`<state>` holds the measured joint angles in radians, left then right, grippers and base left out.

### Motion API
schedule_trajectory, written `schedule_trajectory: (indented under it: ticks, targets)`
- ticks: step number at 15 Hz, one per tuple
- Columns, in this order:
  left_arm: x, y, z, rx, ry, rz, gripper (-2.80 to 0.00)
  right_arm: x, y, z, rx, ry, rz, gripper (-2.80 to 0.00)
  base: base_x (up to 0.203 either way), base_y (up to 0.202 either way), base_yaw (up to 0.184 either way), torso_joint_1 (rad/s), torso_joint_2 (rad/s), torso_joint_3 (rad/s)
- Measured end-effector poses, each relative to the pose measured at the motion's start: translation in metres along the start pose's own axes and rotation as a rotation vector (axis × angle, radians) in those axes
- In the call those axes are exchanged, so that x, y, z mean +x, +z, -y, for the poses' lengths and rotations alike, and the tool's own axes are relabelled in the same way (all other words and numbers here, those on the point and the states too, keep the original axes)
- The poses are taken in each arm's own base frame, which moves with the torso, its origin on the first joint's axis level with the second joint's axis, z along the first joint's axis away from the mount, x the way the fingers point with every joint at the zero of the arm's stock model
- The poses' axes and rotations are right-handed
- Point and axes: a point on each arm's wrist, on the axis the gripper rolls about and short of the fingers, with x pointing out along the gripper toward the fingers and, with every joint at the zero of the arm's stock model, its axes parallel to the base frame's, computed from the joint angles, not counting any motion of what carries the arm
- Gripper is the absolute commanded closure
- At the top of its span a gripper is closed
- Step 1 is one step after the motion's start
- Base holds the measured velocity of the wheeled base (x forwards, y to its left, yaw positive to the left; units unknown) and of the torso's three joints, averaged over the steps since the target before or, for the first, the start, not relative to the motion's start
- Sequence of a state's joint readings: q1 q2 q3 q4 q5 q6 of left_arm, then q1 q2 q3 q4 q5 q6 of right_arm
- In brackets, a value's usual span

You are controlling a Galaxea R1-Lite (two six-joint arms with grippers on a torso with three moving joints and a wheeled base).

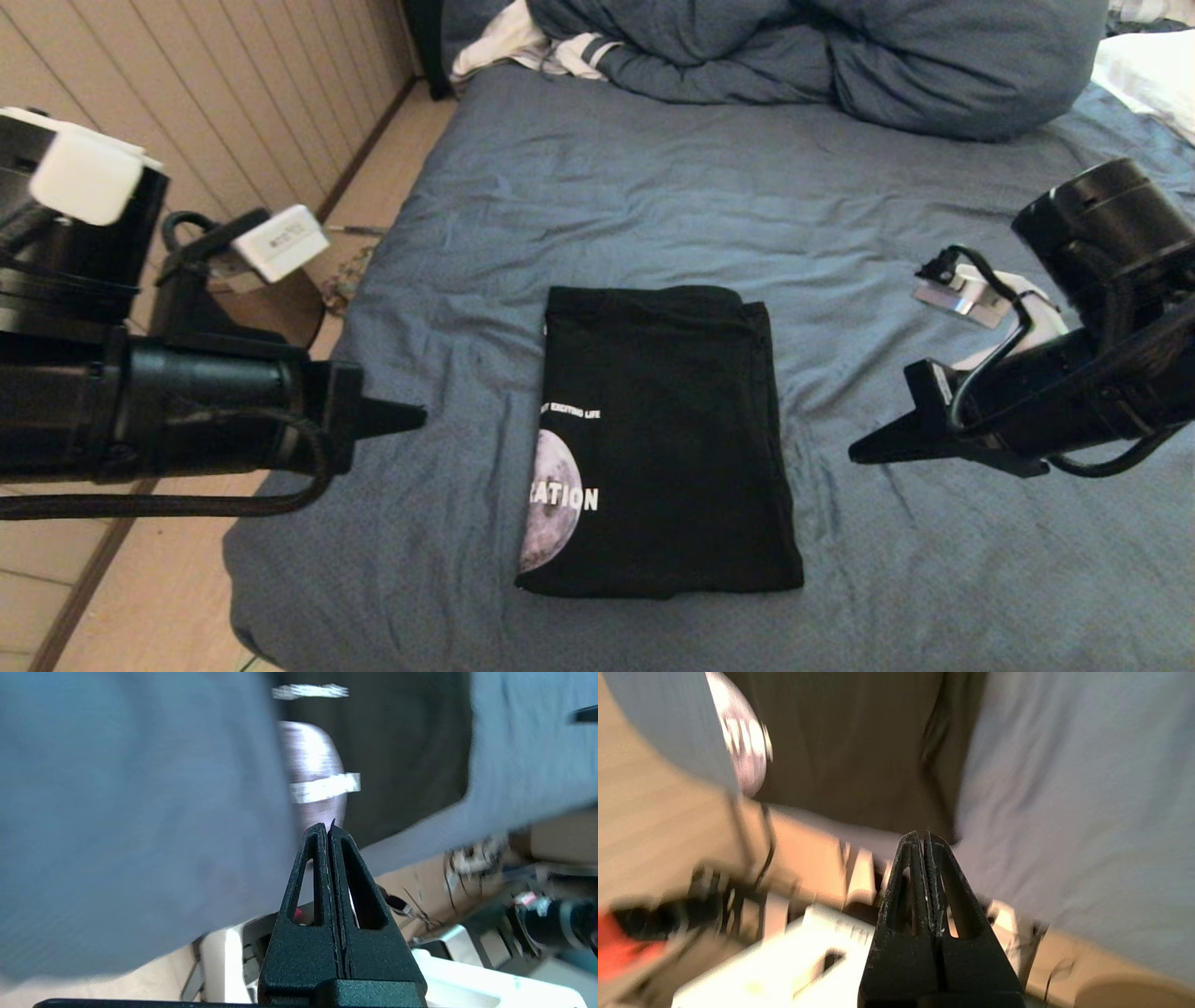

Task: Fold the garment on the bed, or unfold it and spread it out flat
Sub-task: Unford the black T-shirt

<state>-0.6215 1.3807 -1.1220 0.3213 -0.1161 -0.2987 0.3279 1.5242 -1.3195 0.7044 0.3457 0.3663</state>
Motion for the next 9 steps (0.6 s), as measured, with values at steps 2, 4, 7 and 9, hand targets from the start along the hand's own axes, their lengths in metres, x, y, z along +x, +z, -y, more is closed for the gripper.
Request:
schedule_trajectory:
  ticks: [2, 4, 7, 9]
  targets:
    - [0.026, -0.003, 0.015, 0.024, -0.041, -0.066, 0.00, 0.013, -0.003, 0.004, 0.003, 0.010, -0.057, 0.00, 0.000, 0.000, 0.000, 0.000, 0.00, 0.000]
    - [0.048, -0.003, 0.029, 0.051, -0.075, -0.090, 0.00, 0.016, 0.001, 0.005, 0.007, 0.009, -0.058, 0.00, 0.000, 0.000, 0.000, 0.000, 0.00, 0.000]
    - [0.069, 0.011, 0.042, 0.066, -0.098, -0.055, 0.00, 0.014, 0.015, 0.003, 0.010, 0.015, -0.017, 0.00, 0.000, 0.000, 0.000, 0.000, 0.00, 0.000]
    - [0.082, 0.022, 0.048, 0.066, -0.106, -0.039, 0.00, 0.017, 0.024, 0.003, 0.008, 0.014, -0.004, 0.00, 0.000, 0.000, 0.000, 0.000, 0.00, 0.000]
